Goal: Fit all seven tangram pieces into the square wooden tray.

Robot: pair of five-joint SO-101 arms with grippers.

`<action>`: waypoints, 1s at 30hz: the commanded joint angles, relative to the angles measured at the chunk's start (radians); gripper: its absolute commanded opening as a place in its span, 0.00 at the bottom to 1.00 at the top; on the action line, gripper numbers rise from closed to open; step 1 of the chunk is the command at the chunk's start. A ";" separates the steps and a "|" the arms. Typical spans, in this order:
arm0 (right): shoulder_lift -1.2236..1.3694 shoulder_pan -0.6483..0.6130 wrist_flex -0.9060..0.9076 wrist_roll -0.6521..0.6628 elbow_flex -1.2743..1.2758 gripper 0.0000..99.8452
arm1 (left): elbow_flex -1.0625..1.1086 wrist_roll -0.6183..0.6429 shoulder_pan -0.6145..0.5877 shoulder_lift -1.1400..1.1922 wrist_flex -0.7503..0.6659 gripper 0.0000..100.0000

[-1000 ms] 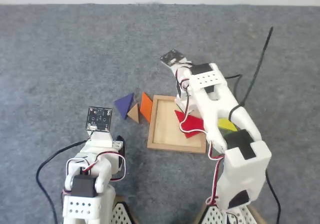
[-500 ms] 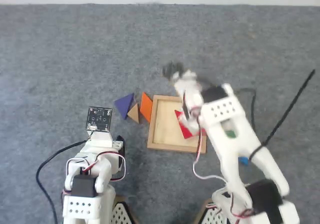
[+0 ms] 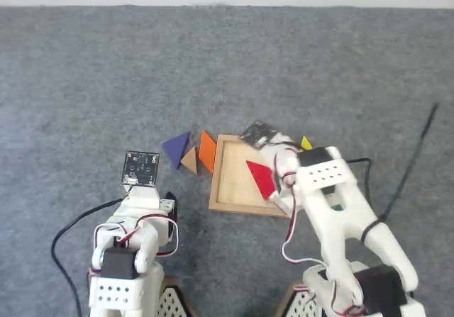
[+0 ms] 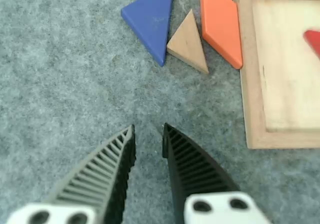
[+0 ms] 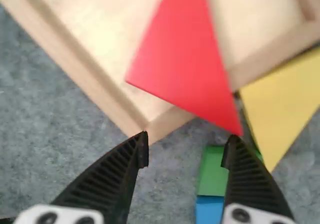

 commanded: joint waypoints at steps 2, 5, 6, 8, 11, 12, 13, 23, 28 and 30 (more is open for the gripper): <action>-0.036 0.076 -0.016 0.035 -0.006 0.24 | -0.013 -0.005 0.003 -0.020 0.006 0.09; -0.036 0.079 -0.027 0.046 -0.006 0.24 | -0.013 -0.005 0.003 -0.020 0.006 0.09; -0.036 0.076 -0.039 0.046 -0.006 0.24 | -0.013 -0.005 0.003 -0.020 0.006 0.09; -0.035 0.061 -0.064 0.046 -0.006 0.24 | -0.013 -0.005 0.003 -0.020 0.006 0.09; -0.033 0.019 -0.070 0.046 -0.006 0.24 | -0.013 -0.005 0.003 -0.020 0.006 0.09; -0.033 0.005 -0.068 0.044 -0.006 0.24 | -0.013 -0.005 0.003 -0.020 0.006 0.09; -0.025 -0.008 -0.071 0.034 -0.006 0.24 | -0.013 -0.005 0.003 -0.020 0.006 0.09; 0.217 -0.091 -0.124 -0.083 -0.152 0.24 | -0.013 -0.005 0.003 -0.020 0.006 0.09; 0.292 -0.085 -0.119 -0.086 -0.292 0.24 | -0.013 -0.005 0.003 -0.020 0.006 0.09; 0.326 -0.084 -0.119 -0.086 -0.339 0.24 | -0.013 -0.005 0.003 -0.020 0.006 0.09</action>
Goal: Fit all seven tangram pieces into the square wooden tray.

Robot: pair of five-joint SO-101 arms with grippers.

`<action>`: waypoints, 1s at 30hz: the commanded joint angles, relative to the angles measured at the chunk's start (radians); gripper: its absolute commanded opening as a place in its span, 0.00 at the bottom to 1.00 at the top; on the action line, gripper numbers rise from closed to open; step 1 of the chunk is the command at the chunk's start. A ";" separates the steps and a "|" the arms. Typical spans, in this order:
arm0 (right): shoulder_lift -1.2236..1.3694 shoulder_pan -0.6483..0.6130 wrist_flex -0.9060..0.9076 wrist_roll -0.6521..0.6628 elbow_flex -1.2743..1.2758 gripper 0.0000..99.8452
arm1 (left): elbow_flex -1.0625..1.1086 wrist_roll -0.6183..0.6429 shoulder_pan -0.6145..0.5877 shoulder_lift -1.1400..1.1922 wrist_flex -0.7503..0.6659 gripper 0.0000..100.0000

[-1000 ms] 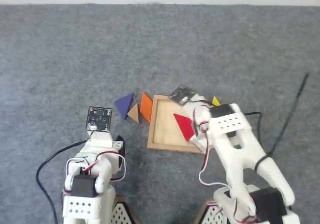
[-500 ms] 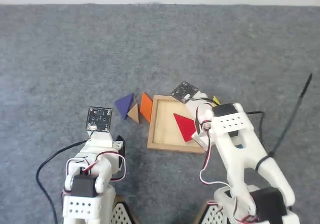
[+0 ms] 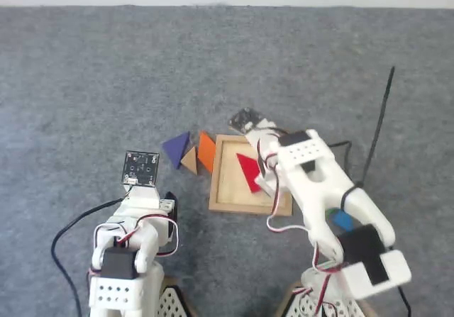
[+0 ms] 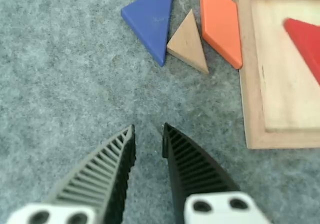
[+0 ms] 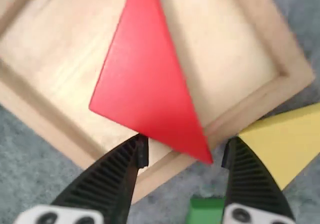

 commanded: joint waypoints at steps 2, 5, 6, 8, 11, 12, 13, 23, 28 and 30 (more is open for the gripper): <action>0.062 -0.007 -0.008 -0.009 -0.153 0.24 | -0.013 -0.005 0.003 -0.020 0.006 0.09; 0.150 -0.007 -0.008 -0.009 -0.219 0.24 | -0.013 -0.005 0.003 -0.020 0.006 0.09; 0.176 -0.008 -0.008 -0.009 -0.245 0.24 | -0.013 -0.005 0.003 -0.020 0.006 0.09; 0.225 -0.008 -0.007 -0.011 -0.299 0.24 | -0.013 -0.005 0.003 -0.020 0.006 0.09; 0.274 -0.008 0.030 -0.011 -0.394 0.24 | -0.013 -0.005 0.003 -0.020 0.006 0.09; 0.286 -0.008 0.050 -0.012 -0.428 0.24 | -0.013 -0.005 0.003 -0.020 0.006 0.09; 0.295 -0.008 0.067 -0.014 -0.462 0.24 | -0.013 -0.005 0.003 -0.020 0.006 0.09; 0.306 0.012 0.125 -0.075 -0.551 0.24 | -0.013 -0.005 0.003 -0.020 0.006 0.09; 0.216 0.073 0.179 -0.092 -0.523 0.24 | -0.013 -0.005 0.003 -0.020 0.006 0.09; 0.200 0.077 0.171 -0.100 -0.473 0.24 | -0.013 -0.005 0.003 -0.020 0.006 0.09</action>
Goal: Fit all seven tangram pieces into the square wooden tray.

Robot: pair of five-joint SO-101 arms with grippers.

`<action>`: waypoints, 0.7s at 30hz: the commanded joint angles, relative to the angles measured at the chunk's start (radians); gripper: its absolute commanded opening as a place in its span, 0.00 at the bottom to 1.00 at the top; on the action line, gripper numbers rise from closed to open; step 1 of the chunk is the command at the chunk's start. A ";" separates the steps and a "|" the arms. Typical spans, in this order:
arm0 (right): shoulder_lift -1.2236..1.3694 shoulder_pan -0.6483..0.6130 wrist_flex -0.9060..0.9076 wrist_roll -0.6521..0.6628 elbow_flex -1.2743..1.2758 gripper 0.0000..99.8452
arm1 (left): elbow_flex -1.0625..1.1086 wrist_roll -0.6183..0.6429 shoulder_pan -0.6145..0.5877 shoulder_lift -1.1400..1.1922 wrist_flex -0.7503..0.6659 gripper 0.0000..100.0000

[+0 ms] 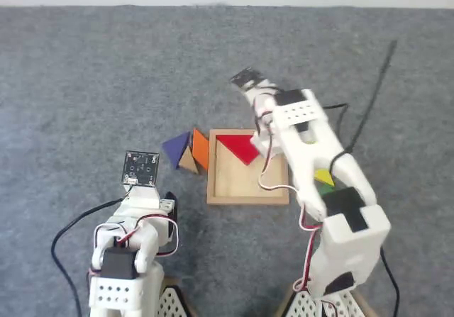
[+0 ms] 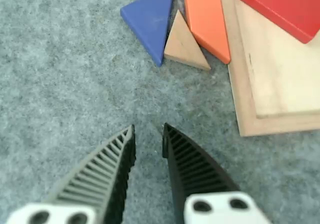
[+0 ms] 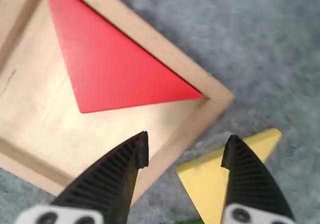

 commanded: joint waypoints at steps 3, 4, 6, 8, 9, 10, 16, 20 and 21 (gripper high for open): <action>-0.090 0.018 -0.058 -0.023 0.121 0.24 | -0.013 -0.005 0.003 -0.020 0.006 0.09; -0.090 0.019 -0.088 -0.025 0.152 0.24 | -0.013 -0.005 0.003 -0.020 0.006 0.09; -0.090 0.019 -0.130 -0.025 0.196 0.24 | -0.013 -0.005 0.003 -0.020 0.006 0.09; -0.090 0.021 -0.140 -0.025 0.215 0.24 | -0.013 -0.005 0.003 -0.020 0.006 0.09; -0.090 0.025 -0.142 -0.023 0.218 0.24 | -0.013 -0.005 0.003 -0.020 0.006 0.09; -0.090 0.038 -0.142 -0.021 0.219 0.24 | -0.013 -0.005 0.003 -0.020 0.006 0.09; -0.093 0.165 -0.142 0.020 0.215 0.24 | -0.013 -0.005 0.003 -0.020 0.006 0.09; -0.094 0.222 -0.142 0.051 0.219 0.24 | -0.013 -0.005 0.003 -0.020 0.006 0.09; -0.101 0.226 -0.142 0.052 0.219 0.24 | -0.013 -0.005 0.003 -0.020 0.006 0.09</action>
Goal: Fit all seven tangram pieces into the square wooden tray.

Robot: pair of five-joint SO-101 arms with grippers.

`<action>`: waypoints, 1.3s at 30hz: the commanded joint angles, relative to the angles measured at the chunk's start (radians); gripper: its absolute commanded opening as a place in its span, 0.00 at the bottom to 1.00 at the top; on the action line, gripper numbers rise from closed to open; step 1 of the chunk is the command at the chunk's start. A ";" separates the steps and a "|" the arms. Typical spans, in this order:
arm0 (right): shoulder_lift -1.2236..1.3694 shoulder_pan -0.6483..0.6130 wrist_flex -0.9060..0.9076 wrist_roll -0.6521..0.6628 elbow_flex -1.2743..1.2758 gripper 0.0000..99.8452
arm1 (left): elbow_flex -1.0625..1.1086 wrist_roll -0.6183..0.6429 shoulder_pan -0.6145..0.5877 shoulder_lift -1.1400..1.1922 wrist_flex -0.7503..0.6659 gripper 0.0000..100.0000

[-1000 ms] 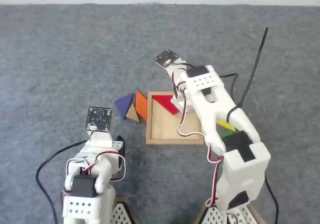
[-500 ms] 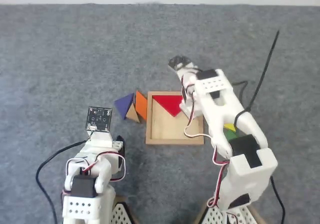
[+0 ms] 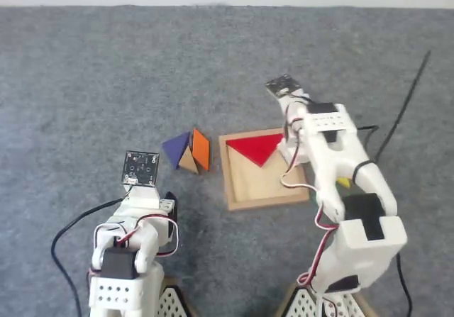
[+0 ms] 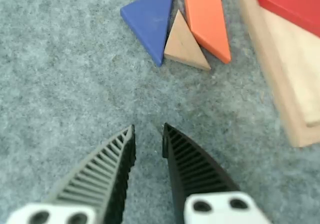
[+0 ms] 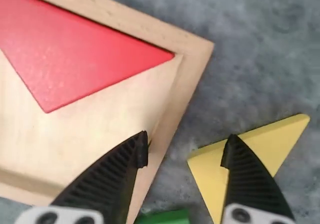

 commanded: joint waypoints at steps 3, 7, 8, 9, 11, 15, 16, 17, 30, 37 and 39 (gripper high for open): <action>-0.068 0.035 -0.002 0.012 -0.005 0.24 | -0.013 -0.005 0.003 -0.020 0.006 0.09; -0.160 -0.005 0.031 -0.003 0.000 0.24 | -0.013 -0.005 0.003 -0.020 0.006 0.09; -0.193 -0.010 0.053 -0.021 -0.002 0.24 | -0.013 -0.005 0.003 -0.020 0.006 0.09; -0.225 -0.010 0.076 -0.037 -0.002 0.24 | -0.013 -0.005 0.003 -0.020 0.006 0.09; -0.280 -0.002 0.122 -0.068 0.002 0.24 | -0.013 -0.005 0.003 -0.020 0.006 0.09; -0.311 0.039 0.120 -0.149 0.037 0.24 | -0.013 -0.005 0.003 -0.020 0.006 0.09; -0.303 0.054 0.101 -0.178 0.051 0.24 | -0.013 -0.005 0.003 -0.020 0.006 0.09; -0.289 0.062 0.079 -0.209 0.061 0.24 | -0.013 -0.005 0.003 -0.020 0.006 0.09; 0.021 0.102 0.074 -0.284 -0.092 0.37 | -0.013 -0.005 0.003 -0.020 0.006 0.09; -0.012 0.143 0.082 -0.284 -0.092 0.37 | -0.013 -0.005 0.003 -0.020 0.006 0.09; -0.007 0.154 0.093 -0.282 -0.084 0.36 | -0.013 -0.005 0.003 -0.020 0.006 0.09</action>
